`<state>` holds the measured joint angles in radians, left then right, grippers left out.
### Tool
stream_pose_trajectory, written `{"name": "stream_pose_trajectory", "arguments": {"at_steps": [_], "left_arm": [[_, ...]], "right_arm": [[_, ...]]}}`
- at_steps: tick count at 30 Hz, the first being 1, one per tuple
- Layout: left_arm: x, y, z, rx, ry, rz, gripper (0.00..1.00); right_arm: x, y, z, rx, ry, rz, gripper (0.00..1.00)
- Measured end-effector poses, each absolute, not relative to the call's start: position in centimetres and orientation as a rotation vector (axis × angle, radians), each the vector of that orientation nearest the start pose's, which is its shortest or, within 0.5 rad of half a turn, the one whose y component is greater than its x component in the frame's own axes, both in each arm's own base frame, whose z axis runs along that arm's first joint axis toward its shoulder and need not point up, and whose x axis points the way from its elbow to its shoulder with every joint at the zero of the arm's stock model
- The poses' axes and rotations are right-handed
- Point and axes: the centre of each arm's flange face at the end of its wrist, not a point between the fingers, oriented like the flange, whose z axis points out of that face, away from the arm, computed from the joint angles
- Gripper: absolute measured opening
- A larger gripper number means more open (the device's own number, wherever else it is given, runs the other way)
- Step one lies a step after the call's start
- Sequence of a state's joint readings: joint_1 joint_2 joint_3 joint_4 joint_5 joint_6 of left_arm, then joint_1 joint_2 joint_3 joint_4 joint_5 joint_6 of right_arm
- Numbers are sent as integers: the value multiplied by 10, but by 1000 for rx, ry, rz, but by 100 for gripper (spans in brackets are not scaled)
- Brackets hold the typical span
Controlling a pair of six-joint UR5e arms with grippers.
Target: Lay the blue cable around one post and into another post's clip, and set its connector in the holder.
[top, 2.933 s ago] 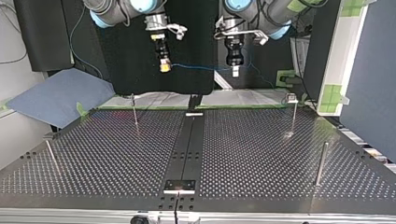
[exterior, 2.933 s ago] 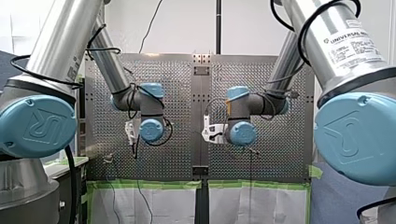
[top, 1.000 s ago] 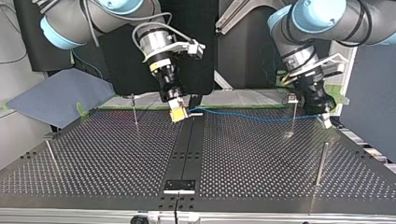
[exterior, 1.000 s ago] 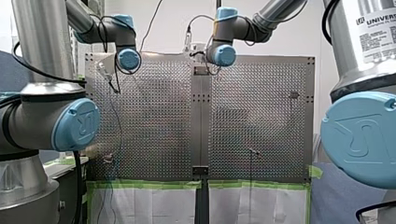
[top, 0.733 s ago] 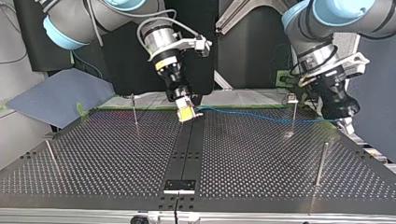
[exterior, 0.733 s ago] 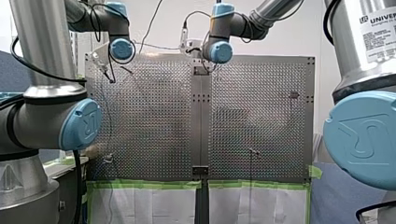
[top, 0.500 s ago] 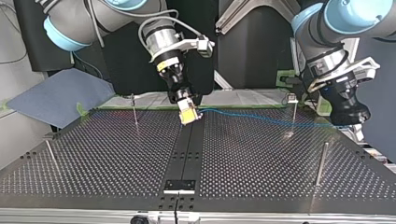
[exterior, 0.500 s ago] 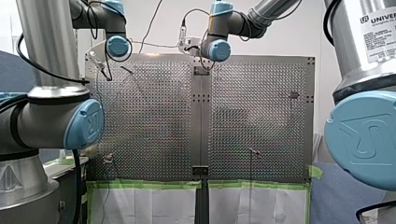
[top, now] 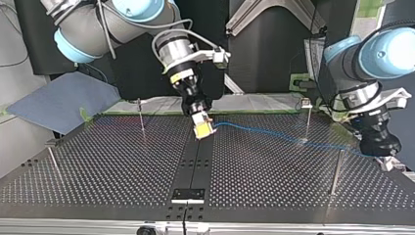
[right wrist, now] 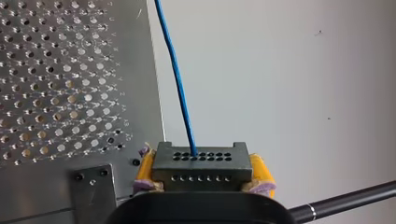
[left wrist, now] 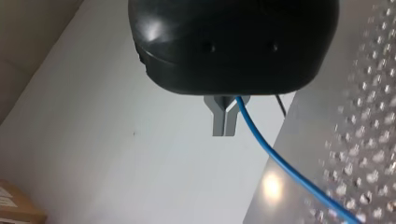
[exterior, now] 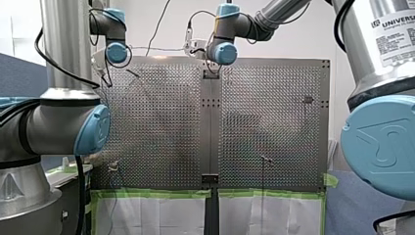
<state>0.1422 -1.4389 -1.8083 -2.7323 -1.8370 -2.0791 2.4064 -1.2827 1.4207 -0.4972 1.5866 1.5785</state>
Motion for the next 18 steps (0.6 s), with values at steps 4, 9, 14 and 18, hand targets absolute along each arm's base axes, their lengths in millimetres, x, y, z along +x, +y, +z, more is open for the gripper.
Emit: {"name": "stream_pose_trajectory", "arguments": {"at_steps": [4, 9, 14, 18], "left_arm": [[483, -25, 477, -615, 1119, -143, 0], [498, -8, 477, -617, 1115, -152, 0], [511, 11, 465, -619, 1137, -144, 0], [519, 27, 459, -613, 1143, -135, 0]], "right_arm": [[565, -334, 459, 1401, -568, 2038, 0], [572, -340, 453, 1410, -572, 2031, 0], [578, -348, 444, 1419, -581, 2020, 0], [581, -355, 438, 1421, -588, 2014, 0]]}}
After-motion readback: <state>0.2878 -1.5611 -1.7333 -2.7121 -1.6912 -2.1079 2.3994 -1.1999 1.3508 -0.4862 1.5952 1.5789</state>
